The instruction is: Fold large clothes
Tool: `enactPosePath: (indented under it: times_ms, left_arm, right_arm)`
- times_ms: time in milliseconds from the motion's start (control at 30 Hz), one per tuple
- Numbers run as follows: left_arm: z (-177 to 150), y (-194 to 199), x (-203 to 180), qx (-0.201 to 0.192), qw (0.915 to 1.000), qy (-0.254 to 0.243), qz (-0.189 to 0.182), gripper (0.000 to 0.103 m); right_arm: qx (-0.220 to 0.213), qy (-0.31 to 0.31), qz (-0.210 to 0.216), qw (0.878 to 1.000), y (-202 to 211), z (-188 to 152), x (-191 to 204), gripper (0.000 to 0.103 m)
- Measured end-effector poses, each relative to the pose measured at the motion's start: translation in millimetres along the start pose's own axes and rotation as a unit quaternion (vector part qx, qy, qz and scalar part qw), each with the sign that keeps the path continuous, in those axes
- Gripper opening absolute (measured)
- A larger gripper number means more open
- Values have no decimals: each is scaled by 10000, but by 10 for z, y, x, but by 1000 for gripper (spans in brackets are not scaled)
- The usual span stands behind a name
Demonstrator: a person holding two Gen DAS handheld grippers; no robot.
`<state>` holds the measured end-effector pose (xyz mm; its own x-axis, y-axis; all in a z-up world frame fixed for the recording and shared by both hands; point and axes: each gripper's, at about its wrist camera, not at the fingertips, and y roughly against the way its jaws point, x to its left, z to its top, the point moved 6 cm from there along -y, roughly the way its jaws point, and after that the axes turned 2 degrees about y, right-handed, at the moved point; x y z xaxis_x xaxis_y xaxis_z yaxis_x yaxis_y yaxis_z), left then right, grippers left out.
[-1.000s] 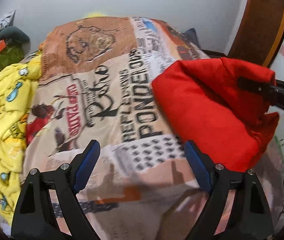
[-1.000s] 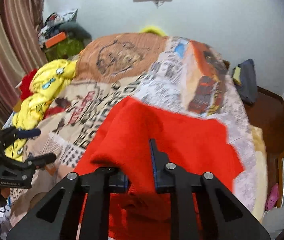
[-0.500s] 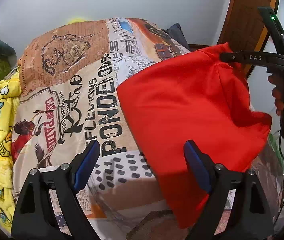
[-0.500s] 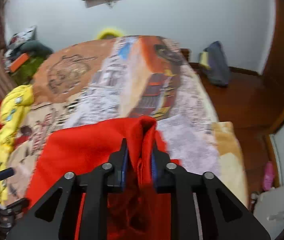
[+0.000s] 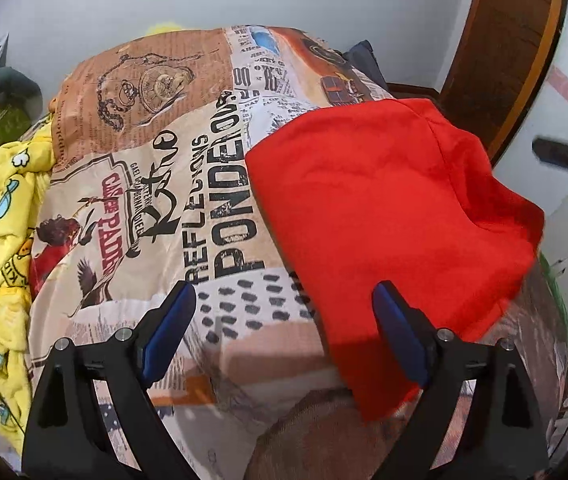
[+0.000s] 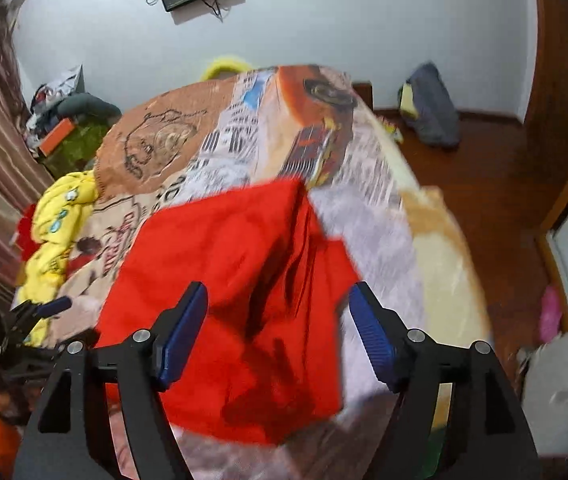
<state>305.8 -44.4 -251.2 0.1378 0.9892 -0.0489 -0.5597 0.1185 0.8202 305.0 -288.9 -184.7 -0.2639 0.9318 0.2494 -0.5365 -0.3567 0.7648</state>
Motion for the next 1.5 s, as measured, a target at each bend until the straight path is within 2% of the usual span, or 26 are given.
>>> enactPosePath:
  times_ms: [133,233,367,400,433,467,500,567,667,800,933,1000,1133,1233,1300,1400,1500]
  left_arm:
    - [-127,143,-93,-8,9997,-236,-9,90]
    - [-278,166,-211,181,9986,-398,-292,91]
    - [-479,31,-368,458,9968,-570,-316,91]
    - [-504,-4,-400,495,9965,-612,-293,91]
    - [-532,-51,-427,541,9962,-650,-230,91]
    - [-550,-91,-437,570,9962,-653,-126,91]
    - [-554,-108,-439,575,9963,-639,-60,91]
    - [-543,-115,-445,551,9969,-549,-72,91]
    - [-485,-44,-429,416,9982,-424,-118,91]
    - [-374,37,-371,184,9990,-407,-14,91]
    - [-320,83,-311,37,9993,-341,114,91]
    - [-332,80,-285,35,9995,-280,120,91]
    - [-397,79,-264,104,9996,-252,78,91]
    - [-438,133,-265,112,9993,-362,70,91]
    - [-438,203,-270,68,9991,-427,46,91]
    - [-378,345,-252,-114,9987,-490,66,91]
    - [-236,438,-193,-318,9983,-450,170,91]
  right_arm:
    - [356,-370,381,9980,-149,-331,22,70]
    - [623,-698,618,9937,-313,-538,54,70]
    - [628,-1007,831,9895,-440,-559,94,69]
    - [569,-1086,862,9887,-484,-537,97,64]
    - [547,-1142,864,9882,-515,-527,106,49]
    - [543,-1185,882,9875,-527,-524,117,38]
    - [519,-1253,948,9862,-553,-516,132,35]
    - [492,-1294,1009,9852,-567,-531,164,14]
    - [321,-1149,912,9887,-472,-471,205,12]
    - [-216,-564,799,9950,-73,-231,347,9]
    - [-639,-158,801,9946,320,-128,468,7]
    - [-628,-84,775,9950,356,-201,466,7]
    - [-214,-186,536,9982,124,-492,334,7]
    - [178,-501,558,9970,-57,-738,123,7]
    - [280,-503,525,9970,-76,-799,91,7]
    - [170,-218,347,9990,22,-741,162,8]
    - [-168,47,139,9998,205,-609,267,9]
